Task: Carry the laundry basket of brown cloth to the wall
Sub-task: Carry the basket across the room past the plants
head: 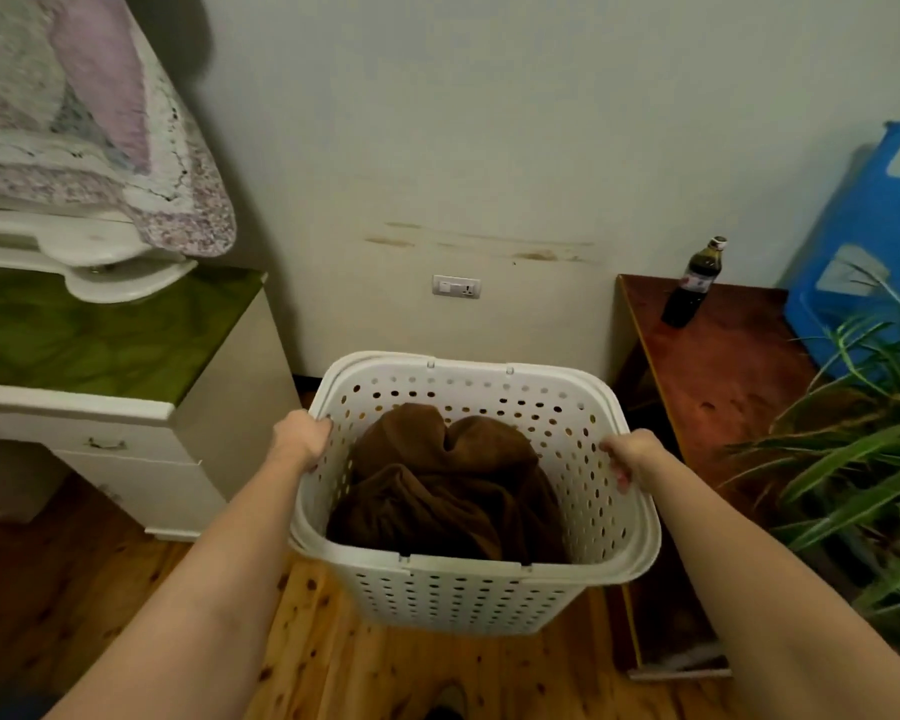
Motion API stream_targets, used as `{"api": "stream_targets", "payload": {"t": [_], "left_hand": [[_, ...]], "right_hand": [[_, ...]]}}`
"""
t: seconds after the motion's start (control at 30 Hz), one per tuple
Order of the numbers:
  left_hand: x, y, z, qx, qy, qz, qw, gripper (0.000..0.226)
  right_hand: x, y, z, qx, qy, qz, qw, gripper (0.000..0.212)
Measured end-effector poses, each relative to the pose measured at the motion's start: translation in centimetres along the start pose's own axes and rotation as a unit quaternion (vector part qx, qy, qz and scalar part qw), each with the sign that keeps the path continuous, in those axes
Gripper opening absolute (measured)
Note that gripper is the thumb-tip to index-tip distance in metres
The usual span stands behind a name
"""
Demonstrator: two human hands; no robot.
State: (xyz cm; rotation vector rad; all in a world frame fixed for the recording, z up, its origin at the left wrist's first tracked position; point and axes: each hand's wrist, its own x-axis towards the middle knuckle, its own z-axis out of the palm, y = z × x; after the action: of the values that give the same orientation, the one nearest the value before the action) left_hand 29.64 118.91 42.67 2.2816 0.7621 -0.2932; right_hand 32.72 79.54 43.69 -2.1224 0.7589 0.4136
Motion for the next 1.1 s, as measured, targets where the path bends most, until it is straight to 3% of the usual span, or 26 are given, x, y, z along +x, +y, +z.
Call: {"api": "stream_targets", "payload": {"t": [0.47,0.7,0.97,1.1], "left_hand": [[18.1,8.8,-1.1,-0.030,0.005,0.026,0.999,0.036],[30.1,12.2,-1.0,-0.055,-0.066,0.020,0.996,0.049],[42.4,14.1,2.1,-0.043,-0.083,-0.008,0.996,0.039],[47.7,13.9,5.4,-0.055,-0.087,-0.017,0.995,0.037]], "right_hand": [[15.2,-13.8,3.8,-0.003,0.080,-0.041,0.996,0.039],[23.7,-20.9,7.0,0.034,0.015,0.004,0.999,0.033],[32.8,-23.0,12.8,0.029,0.027,0.077,0.996,0.025],[38.3,-23.2,16.0,0.025,0.039,0.067,0.997,0.025]]}}
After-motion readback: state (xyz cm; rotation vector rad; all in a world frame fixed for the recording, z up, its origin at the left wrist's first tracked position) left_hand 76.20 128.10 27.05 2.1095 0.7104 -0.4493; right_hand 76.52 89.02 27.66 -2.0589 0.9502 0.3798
